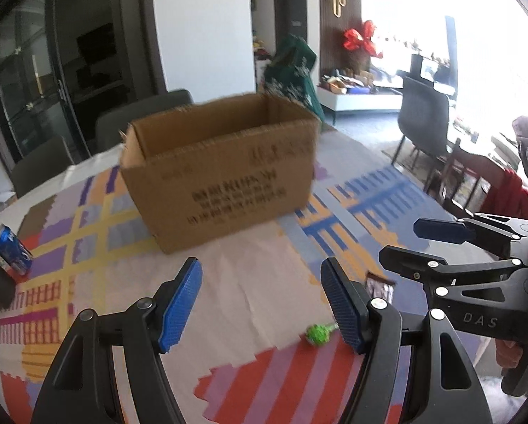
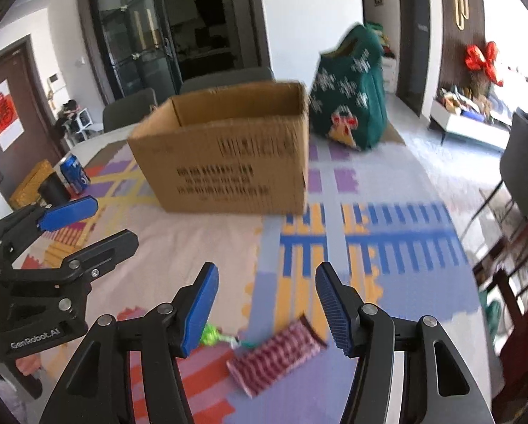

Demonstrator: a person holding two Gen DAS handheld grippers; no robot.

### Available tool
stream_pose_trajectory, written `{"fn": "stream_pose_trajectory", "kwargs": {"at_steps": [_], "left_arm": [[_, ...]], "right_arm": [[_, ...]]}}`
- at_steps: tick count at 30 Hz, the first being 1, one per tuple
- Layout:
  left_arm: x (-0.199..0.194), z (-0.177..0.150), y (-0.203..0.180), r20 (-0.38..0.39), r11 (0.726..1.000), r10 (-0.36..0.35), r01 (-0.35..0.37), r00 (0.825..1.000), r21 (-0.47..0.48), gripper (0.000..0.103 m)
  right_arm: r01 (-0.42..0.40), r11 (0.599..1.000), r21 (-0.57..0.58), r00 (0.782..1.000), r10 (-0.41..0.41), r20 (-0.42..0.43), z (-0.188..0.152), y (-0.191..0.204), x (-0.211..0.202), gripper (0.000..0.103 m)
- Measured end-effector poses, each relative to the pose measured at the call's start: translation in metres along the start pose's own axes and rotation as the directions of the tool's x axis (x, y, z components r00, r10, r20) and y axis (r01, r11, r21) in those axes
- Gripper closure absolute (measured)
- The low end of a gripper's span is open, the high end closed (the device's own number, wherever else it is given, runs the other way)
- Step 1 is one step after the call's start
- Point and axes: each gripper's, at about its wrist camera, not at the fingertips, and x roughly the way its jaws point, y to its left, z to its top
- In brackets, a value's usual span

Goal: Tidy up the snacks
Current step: 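Move both open tools back to the last snacks on the table, then grasp the green lollipop with the left tool while the right tool grasps the striped wafer bar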

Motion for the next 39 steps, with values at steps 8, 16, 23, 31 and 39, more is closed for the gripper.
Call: {"fn": "stream_pose_trajectory", "kwargs": {"at_steps": [8, 16, 23, 31, 39], "left_arm": [[0.026, -0.034, -0.013, -0.082, 0.996, -0.085, 0.088, 0.993, 0.033, 0.035], [0.046, -0.053, -0.018, -0.138, 0.983, -0.179, 0.183, 0.974, 0.021, 0.045], [0.064, -0.061, -0.021, -0.177, 0.966, -0.256, 0.256, 0.95, -0.024, 0.052], [0.081, -0.064, -0.02, -0.198, 0.963, -0.27, 0.265, 0.942, -0.051, 0.061], [0.084, -0.067, -0.015, -0.202, 0.953, -0.301, 0.288, 0.932, -0.091, 0.078]], "right_arm": [[0.024, 0.993, 0.118, 0.995, -0.013, -0.099, -0.043, -0.017, 0.018, 0.045], [0.042, 0.98, 0.194, 0.986, -0.009, -0.168, -0.066, -0.019, 0.035, 0.045], [0.044, 0.972, 0.232, 0.982, 0.0, -0.187, -0.072, -0.023, 0.042, 0.045], [0.055, 0.967, 0.25, 0.98, -0.005, -0.197, -0.072, -0.026, 0.046, 0.045], [0.062, 0.967, 0.247, 0.978, -0.009, -0.211, -0.072, -0.024, 0.055, 0.045]]}}
